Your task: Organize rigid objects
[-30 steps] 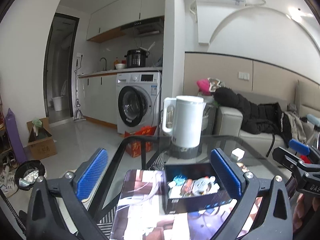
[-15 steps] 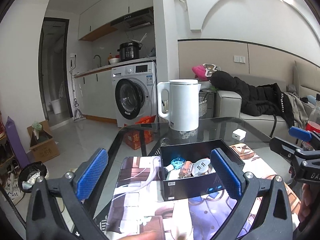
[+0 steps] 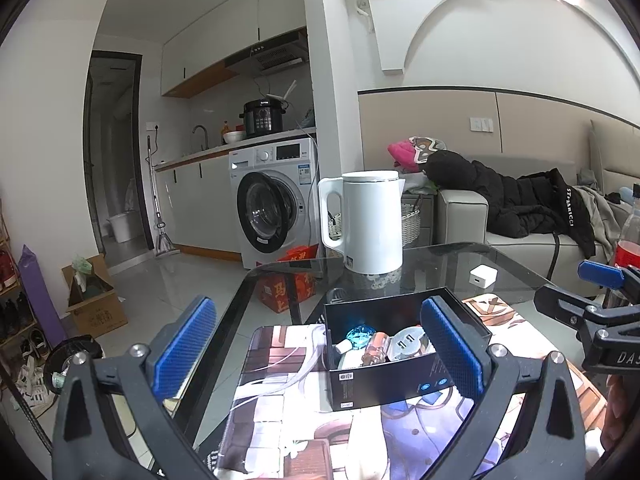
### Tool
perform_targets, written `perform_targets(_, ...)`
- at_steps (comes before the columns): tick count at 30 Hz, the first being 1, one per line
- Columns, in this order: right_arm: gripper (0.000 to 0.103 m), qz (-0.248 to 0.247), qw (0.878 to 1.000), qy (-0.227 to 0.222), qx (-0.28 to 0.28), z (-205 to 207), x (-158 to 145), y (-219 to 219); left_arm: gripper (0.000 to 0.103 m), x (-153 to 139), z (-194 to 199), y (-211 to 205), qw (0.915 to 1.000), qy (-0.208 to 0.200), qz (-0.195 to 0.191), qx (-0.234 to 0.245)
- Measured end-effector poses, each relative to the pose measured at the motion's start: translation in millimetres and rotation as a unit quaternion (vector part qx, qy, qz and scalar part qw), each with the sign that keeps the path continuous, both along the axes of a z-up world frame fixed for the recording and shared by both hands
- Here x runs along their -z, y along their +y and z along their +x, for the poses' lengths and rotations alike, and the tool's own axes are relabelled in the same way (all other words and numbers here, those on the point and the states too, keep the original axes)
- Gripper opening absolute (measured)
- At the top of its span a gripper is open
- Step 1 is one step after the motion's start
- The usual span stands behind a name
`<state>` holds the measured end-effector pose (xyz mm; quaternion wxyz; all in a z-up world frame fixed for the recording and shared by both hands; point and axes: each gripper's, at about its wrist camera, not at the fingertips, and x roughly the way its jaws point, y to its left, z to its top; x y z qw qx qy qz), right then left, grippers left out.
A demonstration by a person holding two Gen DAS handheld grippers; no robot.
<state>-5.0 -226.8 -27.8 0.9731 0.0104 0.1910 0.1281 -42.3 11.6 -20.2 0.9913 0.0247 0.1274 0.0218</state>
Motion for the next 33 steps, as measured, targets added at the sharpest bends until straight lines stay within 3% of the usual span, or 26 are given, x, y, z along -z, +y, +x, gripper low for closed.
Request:
perform_targets(7, 0.102, 0.003, 1.0, 0.004, 0.004, 0.2, -1.4, -2.6, 0.103, 0.1, 0.2, 7.6, 0.9999, 0.004, -0.015, -0.001)
perform_targets(33, 0.102, 0.001, 1.0, 0.001, 0.0, 2.6, -1.9, 1.0, 0.103, -1.1, -1.3, 2.9, 0.9999, 0.007, -0.01, 0.009)
